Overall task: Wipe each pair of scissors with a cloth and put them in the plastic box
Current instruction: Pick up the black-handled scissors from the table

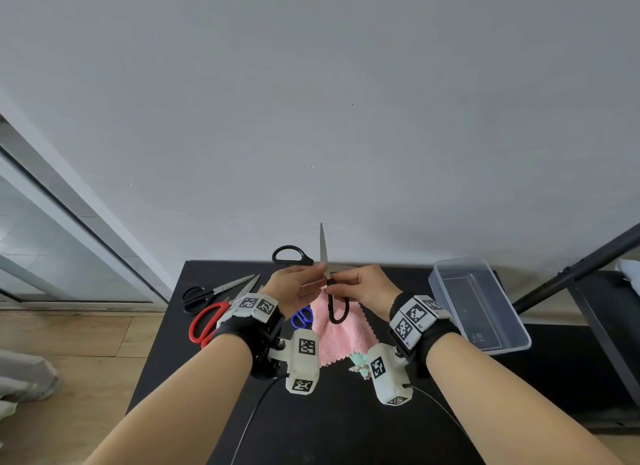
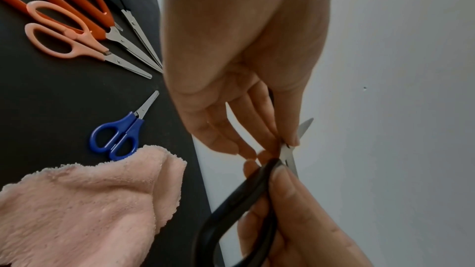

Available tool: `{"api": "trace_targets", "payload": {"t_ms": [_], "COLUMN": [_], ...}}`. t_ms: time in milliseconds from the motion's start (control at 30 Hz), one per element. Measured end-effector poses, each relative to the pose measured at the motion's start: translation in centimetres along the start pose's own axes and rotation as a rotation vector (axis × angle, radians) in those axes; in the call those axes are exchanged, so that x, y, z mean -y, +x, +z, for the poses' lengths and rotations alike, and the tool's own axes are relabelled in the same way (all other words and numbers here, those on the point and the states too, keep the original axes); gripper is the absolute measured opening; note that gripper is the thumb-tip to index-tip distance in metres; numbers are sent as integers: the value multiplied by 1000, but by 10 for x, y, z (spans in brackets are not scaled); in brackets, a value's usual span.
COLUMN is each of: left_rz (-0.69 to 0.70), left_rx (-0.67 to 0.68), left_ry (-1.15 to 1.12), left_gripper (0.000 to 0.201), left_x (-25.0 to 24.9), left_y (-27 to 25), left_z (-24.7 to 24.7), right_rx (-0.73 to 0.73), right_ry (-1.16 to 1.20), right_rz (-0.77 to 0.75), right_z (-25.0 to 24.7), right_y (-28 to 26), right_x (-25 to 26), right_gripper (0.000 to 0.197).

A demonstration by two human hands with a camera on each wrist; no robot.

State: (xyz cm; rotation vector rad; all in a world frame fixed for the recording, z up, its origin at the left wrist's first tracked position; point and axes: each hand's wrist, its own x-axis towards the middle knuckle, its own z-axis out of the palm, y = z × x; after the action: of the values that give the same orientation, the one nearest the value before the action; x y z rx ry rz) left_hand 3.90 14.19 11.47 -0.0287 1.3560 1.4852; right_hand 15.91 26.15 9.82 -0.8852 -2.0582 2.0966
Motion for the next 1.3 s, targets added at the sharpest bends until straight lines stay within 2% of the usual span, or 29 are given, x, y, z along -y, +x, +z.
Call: {"api": "trace_targets", "payload": {"t_ms": [100,267,500,667,833,900,933,1000,1067,1167,1300], "left_rz": [10,45,13,-67,-135,-162,-178,-201,-215,-227,-238], "left_rx": [-27,-71,-127,-150,-192,-217,-230,-245,-257,-271,-262], "left_ry": [2,-34,-5,76,108,145,161,187,199,205,194], "left_gripper": [40,26,9,20,13,16,17,14,14,13,16], "left_x": [0,-3,7,33,54,62,65,71,75,81,84], "left_y": [2,5,12,17,15,16,16,15,14,14,14], "left_z": [-2,-12,-44,-73,-90,-98,-101,-107,-113,-120,-126], "right_rx": [-5,-13,15,38,97,115,127,182,207,299,258], "right_ry": [-9,-104,-306,-401,-648,-822,-910,-1026,-1102,-1276,-1297], "right_rz": [37,103,169,190,115,70,88,89,32,31,89], "right_z": [0,-5,-7,8,31,41,45,50,55,68,74], "right_y": [1,-1,-15,-16,-13,-6,-5,-3,-2,3,8], "right_x": [-2,-7,-20,-51,-66,-76,-81,-82,-82,-82,-90], "right_gripper": [29,31,19,38,5,25,25,8,18,23,30]}}
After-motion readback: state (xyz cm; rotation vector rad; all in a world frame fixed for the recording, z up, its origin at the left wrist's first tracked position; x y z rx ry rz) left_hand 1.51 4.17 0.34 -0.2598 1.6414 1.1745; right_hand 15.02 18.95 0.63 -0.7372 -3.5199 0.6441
